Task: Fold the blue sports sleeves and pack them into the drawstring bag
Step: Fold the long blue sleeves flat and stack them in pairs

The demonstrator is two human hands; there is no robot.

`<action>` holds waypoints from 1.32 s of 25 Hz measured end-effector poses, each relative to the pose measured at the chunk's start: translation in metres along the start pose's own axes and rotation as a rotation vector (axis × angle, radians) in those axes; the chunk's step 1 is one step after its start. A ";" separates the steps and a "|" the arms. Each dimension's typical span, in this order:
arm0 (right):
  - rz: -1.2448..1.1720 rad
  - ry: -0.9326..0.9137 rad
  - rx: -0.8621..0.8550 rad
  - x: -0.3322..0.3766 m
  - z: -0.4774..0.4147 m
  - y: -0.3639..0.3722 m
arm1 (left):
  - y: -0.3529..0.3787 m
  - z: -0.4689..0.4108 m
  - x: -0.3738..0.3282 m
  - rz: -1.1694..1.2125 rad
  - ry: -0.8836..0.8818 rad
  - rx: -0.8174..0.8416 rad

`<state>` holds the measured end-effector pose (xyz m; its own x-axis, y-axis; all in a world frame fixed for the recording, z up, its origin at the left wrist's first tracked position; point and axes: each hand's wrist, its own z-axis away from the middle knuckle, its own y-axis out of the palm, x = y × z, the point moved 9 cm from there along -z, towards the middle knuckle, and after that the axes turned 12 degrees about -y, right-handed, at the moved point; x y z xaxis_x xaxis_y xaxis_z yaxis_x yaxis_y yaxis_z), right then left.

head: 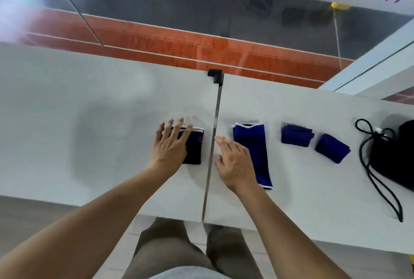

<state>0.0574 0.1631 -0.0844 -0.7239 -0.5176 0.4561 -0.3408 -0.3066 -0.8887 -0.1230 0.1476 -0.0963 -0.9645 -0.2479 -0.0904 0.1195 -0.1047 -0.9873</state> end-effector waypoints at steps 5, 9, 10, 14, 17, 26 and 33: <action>0.025 -0.039 -0.084 -0.056 0.043 -0.040 | -0.028 0.035 -0.058 0.123 -0.042 -0.134; 0.028 -0.064 -0.031 -0.089 0.075 -0.045 | -0.003 0.081 -0.133 0.247 0.135 0.013; 0.024 -0.081 0.013 -0.094 0.084 -0.042 | 0.010 0.091 -0.147 0.241 0.159 0.074; 0.014 -0.128 0.314 -0.104 0.115 -0.011 | 0.054 0.107 -0.163 0.142 0.116 0.263; 0.072 -0.176 0.283 -0.109 0.118 -0.003 | 0.054 0.103 -0.165 0.097 0.104 0.194; 0.116 -0.222 -0.009 -0.110 0.111 -0.011 | 0.040 0.090 -0.167 0.217 0.127 0.012; -0.356 0.012 0.028 -0.114 0.101 -0.035 | 0.032 0.088 -0.157 0.381 0.096 0.106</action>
<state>0.2119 0.1523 -0.1002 -0.5697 -0.3645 0.7366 -0.5567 -0.4881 -0.6721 0.0534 0.0983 -0.1017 -0.8637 -0.1980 -0.4635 0.4910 -0.1225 -0.8625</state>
